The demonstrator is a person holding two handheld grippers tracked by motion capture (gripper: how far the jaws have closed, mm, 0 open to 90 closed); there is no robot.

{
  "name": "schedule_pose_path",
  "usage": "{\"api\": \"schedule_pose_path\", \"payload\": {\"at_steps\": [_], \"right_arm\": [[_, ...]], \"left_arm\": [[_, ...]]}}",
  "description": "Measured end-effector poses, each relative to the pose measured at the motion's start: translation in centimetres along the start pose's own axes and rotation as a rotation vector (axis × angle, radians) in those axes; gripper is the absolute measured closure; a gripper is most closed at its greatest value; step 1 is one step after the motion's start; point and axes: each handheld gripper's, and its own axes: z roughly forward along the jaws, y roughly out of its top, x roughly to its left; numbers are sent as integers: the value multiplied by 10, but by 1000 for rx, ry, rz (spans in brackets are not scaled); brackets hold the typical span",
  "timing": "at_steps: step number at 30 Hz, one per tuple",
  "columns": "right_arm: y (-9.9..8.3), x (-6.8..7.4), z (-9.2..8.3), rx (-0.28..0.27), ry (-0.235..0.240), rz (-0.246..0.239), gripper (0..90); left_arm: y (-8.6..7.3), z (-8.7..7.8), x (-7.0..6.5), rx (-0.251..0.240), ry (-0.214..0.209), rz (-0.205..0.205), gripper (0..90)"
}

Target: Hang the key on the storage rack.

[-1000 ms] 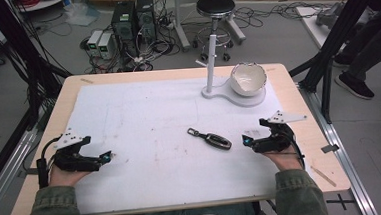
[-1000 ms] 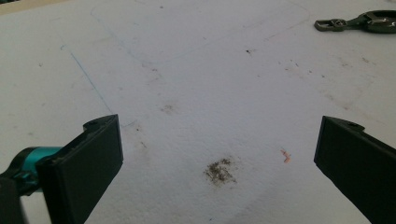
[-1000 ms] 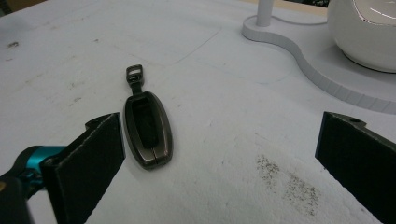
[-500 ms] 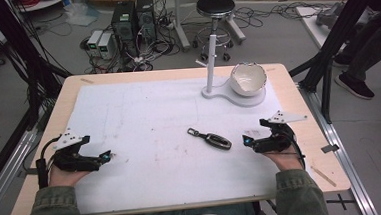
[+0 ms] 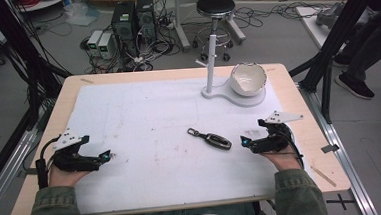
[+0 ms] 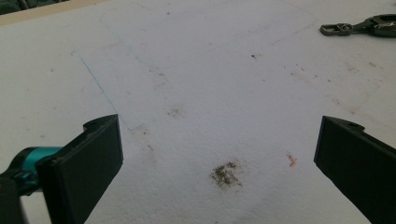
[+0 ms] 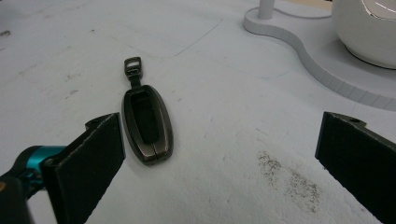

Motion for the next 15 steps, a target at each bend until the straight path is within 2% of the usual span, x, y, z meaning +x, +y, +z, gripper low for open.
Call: {"api": "schedule_pose_path", "payload": {"at_steps": [9,13,15], "right_arm": [[12,8,4,38,6,-43,5],[18,12,12,56,21,-67,4],[21,12,16,66,45,-57,5]], "left_arm": [[0,0,2,-4,1,-3,17],[0,0,1,1,6,-3,17],[0,-1,1,-1,10,-3,17]]}}
